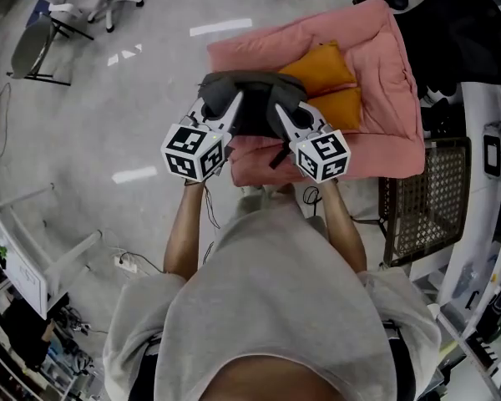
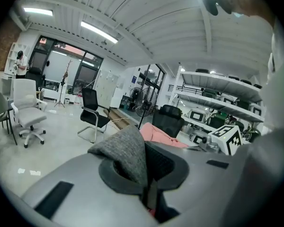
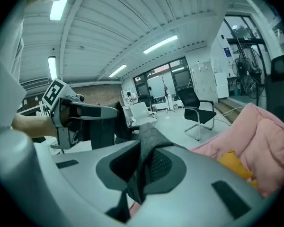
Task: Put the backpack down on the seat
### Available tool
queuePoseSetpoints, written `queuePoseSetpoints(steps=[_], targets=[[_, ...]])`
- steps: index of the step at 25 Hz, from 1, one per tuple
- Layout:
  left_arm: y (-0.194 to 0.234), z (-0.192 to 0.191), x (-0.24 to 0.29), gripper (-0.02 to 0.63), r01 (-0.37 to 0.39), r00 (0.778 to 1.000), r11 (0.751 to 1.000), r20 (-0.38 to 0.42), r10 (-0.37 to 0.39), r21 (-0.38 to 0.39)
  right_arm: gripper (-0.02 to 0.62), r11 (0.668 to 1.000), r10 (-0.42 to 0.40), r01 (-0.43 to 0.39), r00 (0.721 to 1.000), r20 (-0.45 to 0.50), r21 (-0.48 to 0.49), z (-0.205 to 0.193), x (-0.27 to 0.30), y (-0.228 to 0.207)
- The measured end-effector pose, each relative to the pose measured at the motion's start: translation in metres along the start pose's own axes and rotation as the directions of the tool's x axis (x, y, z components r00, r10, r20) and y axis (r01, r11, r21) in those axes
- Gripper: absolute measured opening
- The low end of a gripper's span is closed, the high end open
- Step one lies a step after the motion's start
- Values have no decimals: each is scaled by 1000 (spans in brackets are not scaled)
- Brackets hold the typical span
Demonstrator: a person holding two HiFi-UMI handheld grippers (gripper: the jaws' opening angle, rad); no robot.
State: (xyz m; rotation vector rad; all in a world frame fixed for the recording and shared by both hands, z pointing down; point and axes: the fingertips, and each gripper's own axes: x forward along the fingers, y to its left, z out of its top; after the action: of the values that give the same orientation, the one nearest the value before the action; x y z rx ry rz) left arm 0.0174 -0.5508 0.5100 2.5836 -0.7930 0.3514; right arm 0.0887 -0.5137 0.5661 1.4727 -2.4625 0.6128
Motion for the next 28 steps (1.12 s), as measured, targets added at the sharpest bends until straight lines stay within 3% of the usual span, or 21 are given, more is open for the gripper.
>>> queuePoseSetpoints(steps=[16, 28], targets=[[63, -56, 84, 31, -29, 988, 998, -151, 20, -59, 29, 996, 14, -1, 989, -147, 93, -60, 68, -66], [97, -83, 130, 31, -9, 973, 999, -232, -4, -53, 29, 994, 7, 12, 984, -181, 105, -74, 109, -107]])
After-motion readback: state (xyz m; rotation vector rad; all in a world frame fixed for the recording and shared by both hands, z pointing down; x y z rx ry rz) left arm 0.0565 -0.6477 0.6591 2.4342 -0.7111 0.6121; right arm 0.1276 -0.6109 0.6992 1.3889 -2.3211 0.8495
